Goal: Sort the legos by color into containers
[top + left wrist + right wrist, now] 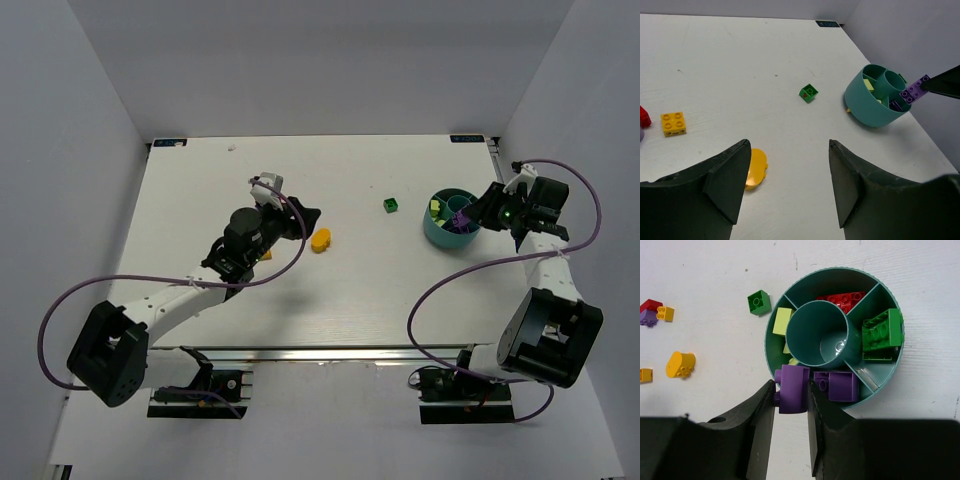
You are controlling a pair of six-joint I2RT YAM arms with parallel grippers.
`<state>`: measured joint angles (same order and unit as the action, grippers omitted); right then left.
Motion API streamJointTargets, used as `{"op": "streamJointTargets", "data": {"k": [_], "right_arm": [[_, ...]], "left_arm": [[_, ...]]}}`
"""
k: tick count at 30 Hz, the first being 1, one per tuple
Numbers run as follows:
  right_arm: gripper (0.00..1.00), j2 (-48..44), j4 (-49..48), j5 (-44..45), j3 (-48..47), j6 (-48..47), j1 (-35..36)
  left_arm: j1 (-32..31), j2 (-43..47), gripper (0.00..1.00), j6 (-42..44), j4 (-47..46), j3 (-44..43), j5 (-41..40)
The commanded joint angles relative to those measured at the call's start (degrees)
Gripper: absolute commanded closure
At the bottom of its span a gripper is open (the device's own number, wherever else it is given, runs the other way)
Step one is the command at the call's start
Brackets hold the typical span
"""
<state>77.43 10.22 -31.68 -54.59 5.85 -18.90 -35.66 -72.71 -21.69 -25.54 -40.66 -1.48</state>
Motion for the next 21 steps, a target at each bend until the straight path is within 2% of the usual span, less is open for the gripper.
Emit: {"op": "streamJointTargets", "data": {"k": [1, 9, 12, 15, 16, 18, 19, 21], "right_arm": [[0.94, 0.79, -3.01, -0.92, 0.45, 0.57, -0.26], [0.91, 1.76, -3.45, -0.84, 1.68, -0.13, -0.26], [0.86, 2.11, -3.19, -0.31, 2.12, -0.84, -0.26], [0.73, 2.64, -3.01, -0.05, 2.21, -1.19, -0.26], [0.63, 2.81, -3.10, 0.04, 2.29, -1.28, -0.26], [0.55, 2.99, -3.36, 0.30, 2.21, -1.36, -0.26], [0.46, 2.99, -3.45, 0.30, 2.12, -1.45, -0.26], [0.40, 3.08, -3.45, 0.57, 1.94, -1.63, -0.26]], "left_arm": [[0.42, 2.83, 0.27, -0.98, 1.19, 0.85, -1.95], [0.85, 4.33, 0.27, -1.07, 2.77, 1.29, -2.30], [0.94, 4.85, 0.27, -1.16, 3.21, 1.38, -2.74], [0.94, 5.38, 0.27, -1.33, 3.65, 1.55, -3.18], [0.94, 5.56, 0.27, -1.42, 3.74, 1.55, -3.36], [1.03, 6.17, 0.27, -1.60, 4.09, 1.73, -3.71], [1.03, 6.35, 0.26, -1.60, 4.53, 1.73, -3.97], [1.12, 6.96, 0.26, -1.60, 4.80, 1.82, -4.32]]}}
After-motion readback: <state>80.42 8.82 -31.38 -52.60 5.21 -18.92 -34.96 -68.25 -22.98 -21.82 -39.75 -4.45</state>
